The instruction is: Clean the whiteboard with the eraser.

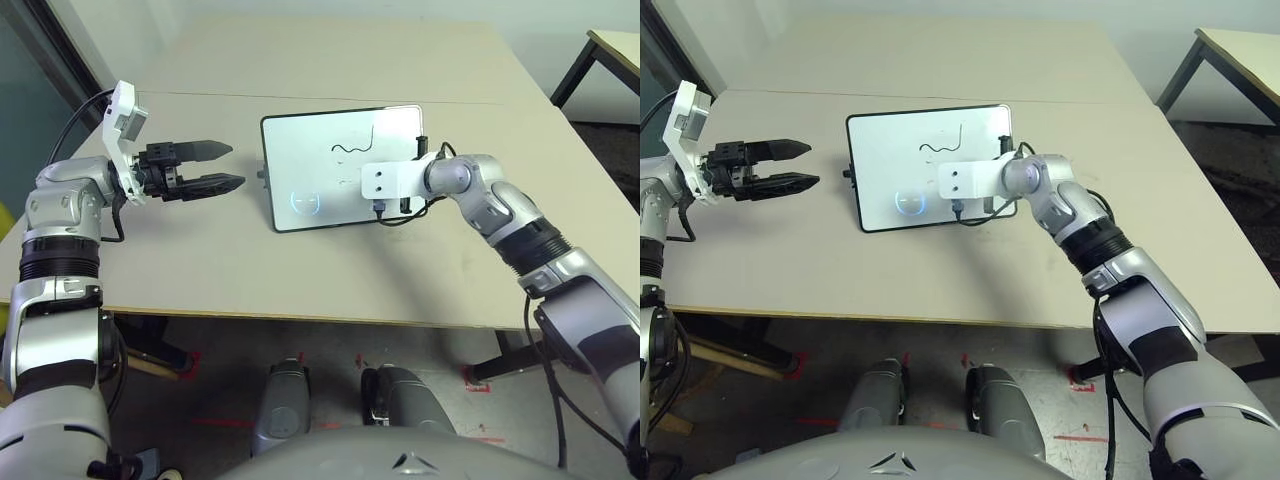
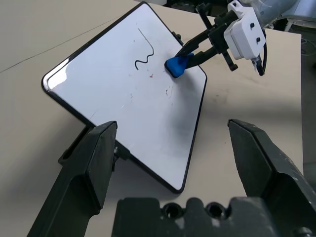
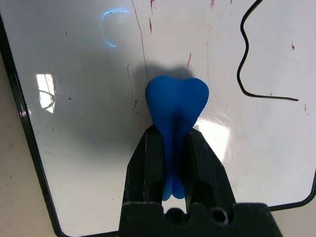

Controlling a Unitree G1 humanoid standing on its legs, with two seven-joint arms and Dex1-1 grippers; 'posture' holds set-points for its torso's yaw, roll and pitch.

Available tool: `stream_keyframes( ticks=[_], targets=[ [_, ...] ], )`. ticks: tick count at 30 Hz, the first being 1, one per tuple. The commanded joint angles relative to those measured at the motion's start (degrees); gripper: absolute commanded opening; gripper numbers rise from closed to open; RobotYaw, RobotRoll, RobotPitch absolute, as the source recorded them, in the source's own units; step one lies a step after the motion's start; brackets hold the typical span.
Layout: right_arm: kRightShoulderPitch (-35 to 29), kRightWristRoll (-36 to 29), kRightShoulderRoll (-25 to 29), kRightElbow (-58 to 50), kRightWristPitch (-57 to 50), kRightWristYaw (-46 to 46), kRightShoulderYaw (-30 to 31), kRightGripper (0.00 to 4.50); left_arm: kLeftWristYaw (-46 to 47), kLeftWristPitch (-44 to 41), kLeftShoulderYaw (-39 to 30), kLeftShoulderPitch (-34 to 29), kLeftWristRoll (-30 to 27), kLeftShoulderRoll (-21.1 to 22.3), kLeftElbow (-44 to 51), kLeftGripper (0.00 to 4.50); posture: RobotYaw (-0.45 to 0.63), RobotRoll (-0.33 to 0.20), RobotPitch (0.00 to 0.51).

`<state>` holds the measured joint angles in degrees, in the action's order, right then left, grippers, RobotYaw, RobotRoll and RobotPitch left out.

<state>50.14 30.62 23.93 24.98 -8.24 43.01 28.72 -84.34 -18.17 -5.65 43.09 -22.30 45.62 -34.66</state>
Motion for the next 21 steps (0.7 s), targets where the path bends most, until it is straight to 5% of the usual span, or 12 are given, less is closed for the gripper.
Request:
stream_keyframes(
  ticks=[1,21],
  targets=[
    [0.7,0.4,-1.9,1.0,-0.1,0.1,0.9,0.34,-0.3,0.2,0.5,0.5,0.6,0.0,0.0,4.50,0.30,0.000,0.065],
    [-1.1,3.0,-6.5,1.3,2.4,1.3,4.2,0.34,-0.2,-0.3,0.3,0.4,0.3,0.2,0.7,4.50,0.31,0.000,0.067]
  ],
)
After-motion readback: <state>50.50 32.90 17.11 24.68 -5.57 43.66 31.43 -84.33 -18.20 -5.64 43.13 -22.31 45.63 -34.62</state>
